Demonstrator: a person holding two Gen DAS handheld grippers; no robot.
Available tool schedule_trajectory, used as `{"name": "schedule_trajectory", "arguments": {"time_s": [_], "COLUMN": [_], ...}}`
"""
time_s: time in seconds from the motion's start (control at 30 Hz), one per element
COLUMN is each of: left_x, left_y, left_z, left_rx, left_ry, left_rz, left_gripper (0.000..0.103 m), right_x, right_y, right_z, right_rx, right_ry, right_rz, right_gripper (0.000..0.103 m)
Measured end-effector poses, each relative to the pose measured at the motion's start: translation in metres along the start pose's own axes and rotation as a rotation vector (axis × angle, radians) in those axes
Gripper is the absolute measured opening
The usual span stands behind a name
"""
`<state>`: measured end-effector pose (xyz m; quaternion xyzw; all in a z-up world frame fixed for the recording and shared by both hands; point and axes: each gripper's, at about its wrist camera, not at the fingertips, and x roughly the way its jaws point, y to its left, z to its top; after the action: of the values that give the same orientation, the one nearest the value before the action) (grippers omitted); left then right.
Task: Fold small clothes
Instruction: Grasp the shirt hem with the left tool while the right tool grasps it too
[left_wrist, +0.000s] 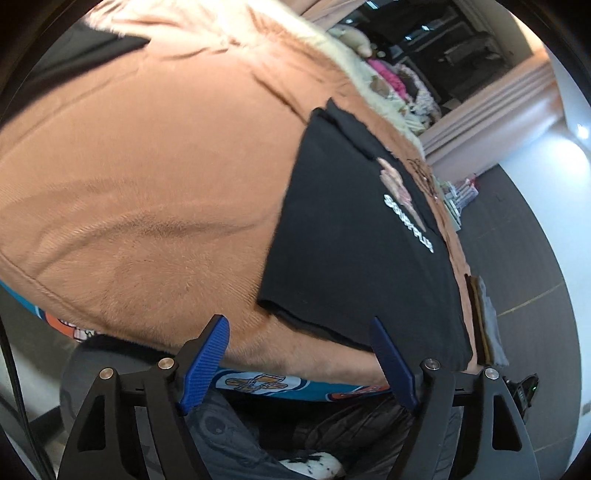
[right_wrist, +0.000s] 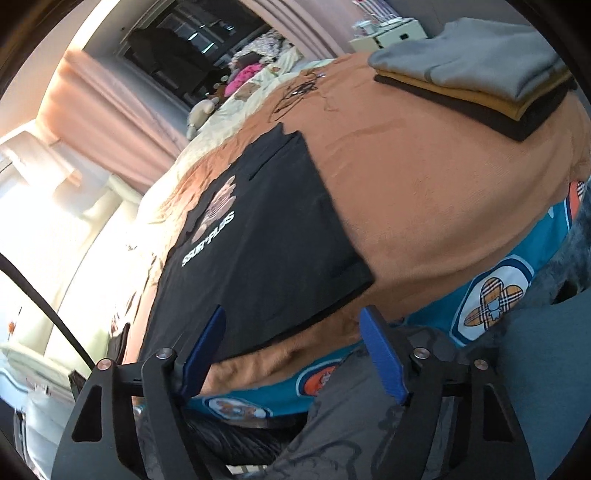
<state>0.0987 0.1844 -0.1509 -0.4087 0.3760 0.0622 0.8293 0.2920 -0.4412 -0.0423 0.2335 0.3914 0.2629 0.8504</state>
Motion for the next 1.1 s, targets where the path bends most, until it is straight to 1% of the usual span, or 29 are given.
{"name": "schedule_trajectory", "arguments": {"time_s": [0.1,0.3,0.5,0.63,0.77,0.83,0.87,0.9,0.93,1.0,1.03,1.1], "left_x": [0.006,0.008,0.014,0.021,0.025,0.025,0.026,0.027,0.029,0.036,0.037,0.039], "left_y": [0.011,0.019,0.018,0.011,0.004,0.001,-0.001,-0.003,-0.004,-0.006,-0.007,-0.008], "left_z": [0.005,0.011,0.012,0.013,0.012,0.012,0.012,0.012,0.012,0.015,0.015,0.015], "left_rx": [-0.042,-0.133,-0.185,-0.206,-0.228,-0.232,-0.231,-0.230,-0.231,-0.229,-0.224,-0.224], "left_ry": [0.019,0.044,0.067,0.070,0.045,0.030,0.023,0.021,0.021,0.024,0.021,0.017], "left_rz": [-0.019,-0.104,-0.150,-0.182,-0.196,-0.194,-0.185,-0.173,-0.158,-0.128,-0.111,-0.090], "left_gripper": [0.079,0.078,0.078,0.078,0.078,0.075,0.071,0.068,0.066,0.057,0.055,0.046], "right_x": [0.010,0.030,0.049,0.058,0.063,0.063,0.061,0.059,0.059,0.057,0.056,0.052], "right_y": [-0.005,-0.005,-0.005,-0.004,-0.003,-0.006,-0.009,-0.012,-0.016,-0.021,-0.023,-0.025], "right_z": [0.007,0.015,0.023,0.026,0.024,0.024,0.024,0.023,0.024,0.019,0.016,0.010], "right_rx": [0.029,0.048,0.059,0.068,0.073,0.096,0.111,0.131,0.149,0.181,0.191,0.209], "right_ry": [0.001,-0.003,-0.005,0.013,0.032,0.032,0.028,0.022,0.019,0.020,0.020,0.018], "right_rz": [-0.002,-0.027,-0.048,-0.042,-0.041,-0.037,-0.035,-0.028,-0.015,0.015,0.025,0.043], "right_gripper": [0.067,0.067,0.067,0.067,0.067,0.064,0.061,0.060,0.060,0.060,0.060,0.060]}}
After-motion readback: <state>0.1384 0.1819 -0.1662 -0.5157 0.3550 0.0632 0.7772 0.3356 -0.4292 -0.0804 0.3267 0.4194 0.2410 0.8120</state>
